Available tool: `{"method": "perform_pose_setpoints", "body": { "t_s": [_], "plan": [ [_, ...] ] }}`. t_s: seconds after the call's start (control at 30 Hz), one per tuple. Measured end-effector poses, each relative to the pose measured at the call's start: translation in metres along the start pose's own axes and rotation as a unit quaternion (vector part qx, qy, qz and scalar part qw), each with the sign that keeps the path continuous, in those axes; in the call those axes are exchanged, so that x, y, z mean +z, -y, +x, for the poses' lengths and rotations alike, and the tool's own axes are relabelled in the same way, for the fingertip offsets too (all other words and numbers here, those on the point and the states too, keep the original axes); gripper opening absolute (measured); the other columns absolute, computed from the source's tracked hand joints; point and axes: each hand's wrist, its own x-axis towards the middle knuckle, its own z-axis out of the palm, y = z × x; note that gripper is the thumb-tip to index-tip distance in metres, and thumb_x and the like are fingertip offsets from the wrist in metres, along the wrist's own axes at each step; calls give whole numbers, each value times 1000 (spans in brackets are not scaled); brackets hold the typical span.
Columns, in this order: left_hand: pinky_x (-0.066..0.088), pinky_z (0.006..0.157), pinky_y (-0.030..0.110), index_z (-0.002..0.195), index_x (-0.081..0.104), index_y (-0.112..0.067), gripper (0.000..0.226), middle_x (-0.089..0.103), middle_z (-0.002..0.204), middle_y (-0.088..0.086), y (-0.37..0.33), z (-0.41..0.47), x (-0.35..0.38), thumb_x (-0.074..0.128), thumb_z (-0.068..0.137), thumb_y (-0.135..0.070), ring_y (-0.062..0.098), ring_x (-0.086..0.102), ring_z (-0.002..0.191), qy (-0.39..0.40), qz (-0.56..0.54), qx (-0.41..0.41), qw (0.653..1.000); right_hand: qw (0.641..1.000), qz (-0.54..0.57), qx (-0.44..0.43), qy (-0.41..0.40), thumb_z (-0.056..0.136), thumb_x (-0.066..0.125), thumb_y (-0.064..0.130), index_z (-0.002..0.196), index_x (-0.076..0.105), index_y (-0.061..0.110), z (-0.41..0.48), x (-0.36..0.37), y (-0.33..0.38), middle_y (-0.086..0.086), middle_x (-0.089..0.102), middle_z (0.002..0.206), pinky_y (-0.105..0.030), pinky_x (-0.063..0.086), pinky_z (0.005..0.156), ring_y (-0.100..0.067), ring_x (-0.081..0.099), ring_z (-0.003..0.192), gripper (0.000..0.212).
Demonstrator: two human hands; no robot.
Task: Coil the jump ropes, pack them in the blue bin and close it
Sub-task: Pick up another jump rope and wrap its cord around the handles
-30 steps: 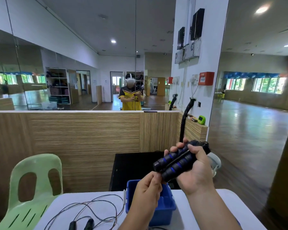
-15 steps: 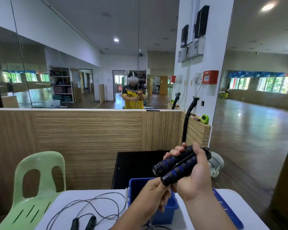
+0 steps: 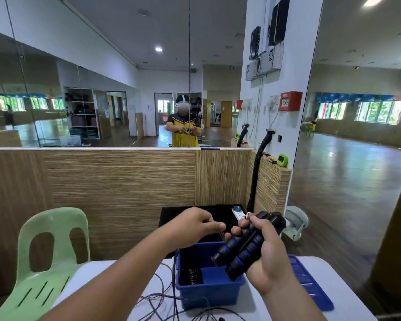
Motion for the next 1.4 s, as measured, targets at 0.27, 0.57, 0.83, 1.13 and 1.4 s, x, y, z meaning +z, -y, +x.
{"method": "perform_pose_setpoints", "body": {
  "t_s": [0.27, 0.57, 0.83, 1.13, 1.4],
  "plan": [
    [23, 40, 22, 64, 67, -18, 43, 47, 65, 6, -32, -2, -3, 56, 101, -37, 14, 35, 42, -31, -55, -66, 996, 992, -28, -63, -103, 96, 58, 10, 96, 53, 11, 25, -15, -17, -6, 54, 79, -41, 59, 70, -20, 59, 70, 5],
    [48, 68, 32, 84, 69, -15, 30, 71, 85, 2, -53, -28, 20, 44, 99, -23, 19, 63, 77, -111, 95, -7, 989, 976, 15, -79, -202, 95, 61, 9, 86, 57, 4, 34, 1, -15, -11, 64, 71, -44, 58, 77, -29, 65, 71, 11],
    [40, 73, 13, 102, 69, -26, 13, 65, 93, -14, -34, -48, 68, 57, 100, -28, 2, 55, 84, -247, 72, 74, 963, 975, 59, -77, -200, 96, 61, 22, 83, 56, 10, 56, 3, -14, -10, 64, 80, -39, 59, 73, -27, 66, 75, 18],
    [54, 65, 33, 70, 70, -22, 21, 70, 64, -3, -14, -59, 97, 76, 89, -27, 4, 58, 54, -263, -197, -38, 944, 985, 93, -46, -140, 97, 63, 28, 84, 58, 14, 43, 10, -16, -5, 66, 81, -39, 55, 83, -20, 66, 82, 19],
    [31, 44, 20, 73, 71, -14, 38, 58, 55, -1, 2, -49, 84, 66, 95, -44, 10, 44, 48, -76, -327, -114, 935, 993, 103, -45, -45, 103, 52, 31, 84, 61, 14, 21, 31, -2, -2, 74, 77, -47, 45, 105, -24, 67, 104, 27]
  ]
}}
